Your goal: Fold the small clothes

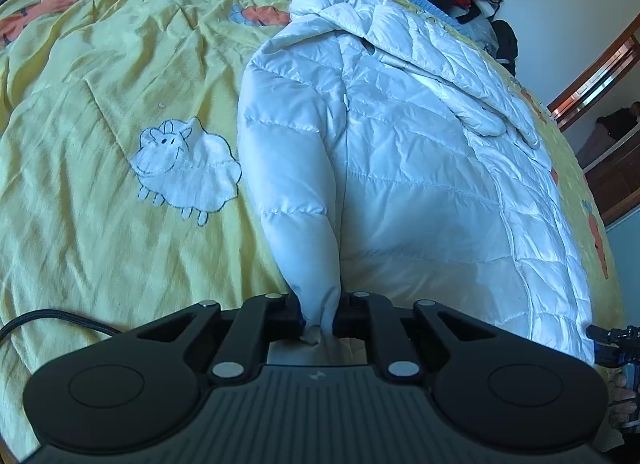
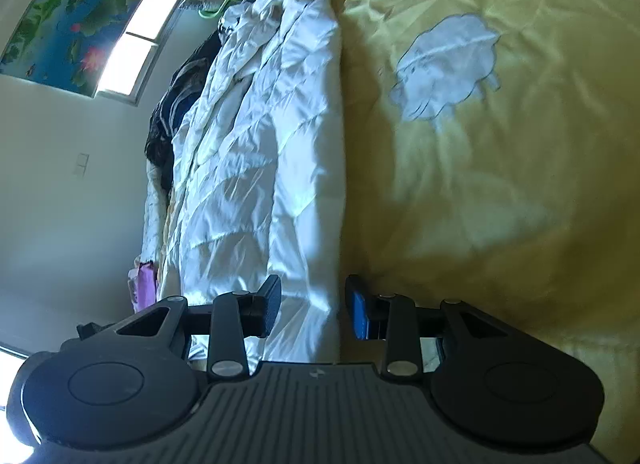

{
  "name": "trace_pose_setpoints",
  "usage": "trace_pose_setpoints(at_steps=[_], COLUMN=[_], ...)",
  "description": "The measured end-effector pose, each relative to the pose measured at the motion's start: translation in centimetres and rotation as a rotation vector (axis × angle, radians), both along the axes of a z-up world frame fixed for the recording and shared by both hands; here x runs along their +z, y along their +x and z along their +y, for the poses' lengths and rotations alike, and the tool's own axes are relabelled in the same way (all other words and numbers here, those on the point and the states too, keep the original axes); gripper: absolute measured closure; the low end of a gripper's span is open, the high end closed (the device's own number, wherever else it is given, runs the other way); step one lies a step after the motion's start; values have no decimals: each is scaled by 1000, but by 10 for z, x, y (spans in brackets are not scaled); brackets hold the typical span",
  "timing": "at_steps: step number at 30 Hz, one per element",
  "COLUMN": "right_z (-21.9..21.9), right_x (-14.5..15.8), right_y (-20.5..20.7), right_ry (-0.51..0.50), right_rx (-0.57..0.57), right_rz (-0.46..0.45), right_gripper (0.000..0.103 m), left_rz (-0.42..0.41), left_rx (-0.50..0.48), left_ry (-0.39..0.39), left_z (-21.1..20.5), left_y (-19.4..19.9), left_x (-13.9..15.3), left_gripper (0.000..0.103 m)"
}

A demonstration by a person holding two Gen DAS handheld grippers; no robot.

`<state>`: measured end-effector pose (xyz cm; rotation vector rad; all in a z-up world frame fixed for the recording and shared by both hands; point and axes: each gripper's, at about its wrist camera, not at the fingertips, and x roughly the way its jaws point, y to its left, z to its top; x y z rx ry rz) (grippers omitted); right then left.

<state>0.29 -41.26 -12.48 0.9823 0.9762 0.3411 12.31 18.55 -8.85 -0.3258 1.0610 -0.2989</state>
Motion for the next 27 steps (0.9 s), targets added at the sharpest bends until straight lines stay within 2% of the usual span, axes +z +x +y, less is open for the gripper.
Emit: trace_pose_setpoints(at_steps=[7,14,16,19,20,21,24,25,27], right_z=[15,10,9,12,14,17,20,20,19], right_x=[-2,-4,-4,-6,-7,-8,-11,-11,-12], right_y=[-8,-6,-4,-2,-1,-1,-3,-3,-3], right_ry=[53,134,148,128,114,105,115,121,140], right_rx=[11,-4,-19,-9,-1,10,12,7,-4], right_rz=[23,37,33,43,45,49,29,24,9], right_gripper=[57,44,47,60,77,83,87,88,89], left_rz=[46,117,131,136,138,141,145,145,141], left_rx=[-16,-5,-9,-34,-40,-45,-48,-50,-48], left_ry=[-40,-146,-155,-160,-162,-164,-164,-159,-137], left_z=[6,22,22,20,20,20,18,16,12], left_y=[-5,-5,-6,-9,-10,-10,-11,-10,-8], left_x=[0,-3,-5,-5,-6,-6,-5,-4,-3], left_gripper=[89,84,84,79,78,78,78,85,89])
